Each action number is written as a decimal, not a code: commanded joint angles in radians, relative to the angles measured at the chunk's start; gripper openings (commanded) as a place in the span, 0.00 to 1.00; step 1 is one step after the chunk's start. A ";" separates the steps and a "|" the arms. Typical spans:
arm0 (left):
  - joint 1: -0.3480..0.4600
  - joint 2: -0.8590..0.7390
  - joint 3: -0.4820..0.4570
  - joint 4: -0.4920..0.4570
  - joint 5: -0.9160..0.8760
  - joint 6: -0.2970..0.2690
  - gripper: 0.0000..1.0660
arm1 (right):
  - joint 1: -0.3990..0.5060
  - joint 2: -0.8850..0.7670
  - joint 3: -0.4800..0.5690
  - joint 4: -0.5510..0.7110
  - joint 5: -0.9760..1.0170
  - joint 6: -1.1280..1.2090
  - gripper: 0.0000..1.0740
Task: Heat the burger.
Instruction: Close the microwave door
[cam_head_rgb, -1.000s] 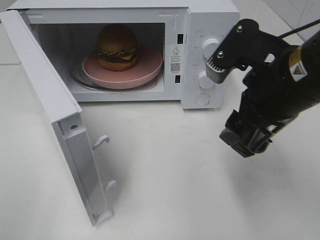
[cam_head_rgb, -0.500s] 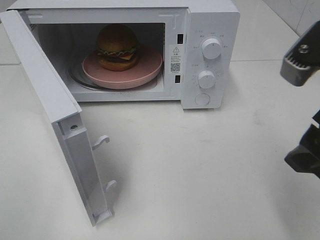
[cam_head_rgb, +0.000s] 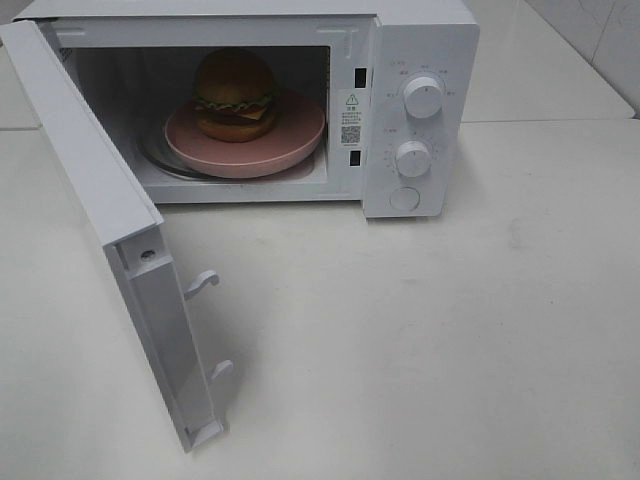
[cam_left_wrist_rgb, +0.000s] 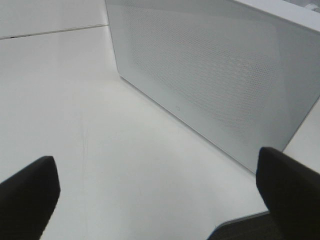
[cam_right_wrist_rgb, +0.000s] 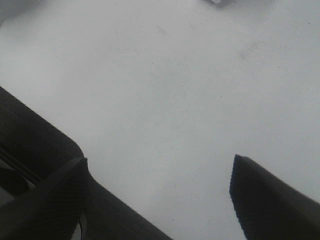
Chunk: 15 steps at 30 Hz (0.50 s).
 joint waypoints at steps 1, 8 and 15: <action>-0.003 -0.017 0.002 -0.002 -0.008 -0.008 0.94 | -0.010 -0.041 0.025 -0.004 0.008 0.025 0.70; -0.003 -0.017 0.002 -0.002 -0.008 -0.008 0.94 | -0.195 -0.191 0.156 0.000 -0.007 0.016 0.70; -0.003 -0.017 0.002 -0.002 -0.008 -0.008 0.94 | -0.312 -0.323 0.218 0.001 -0.028 0.016 0.70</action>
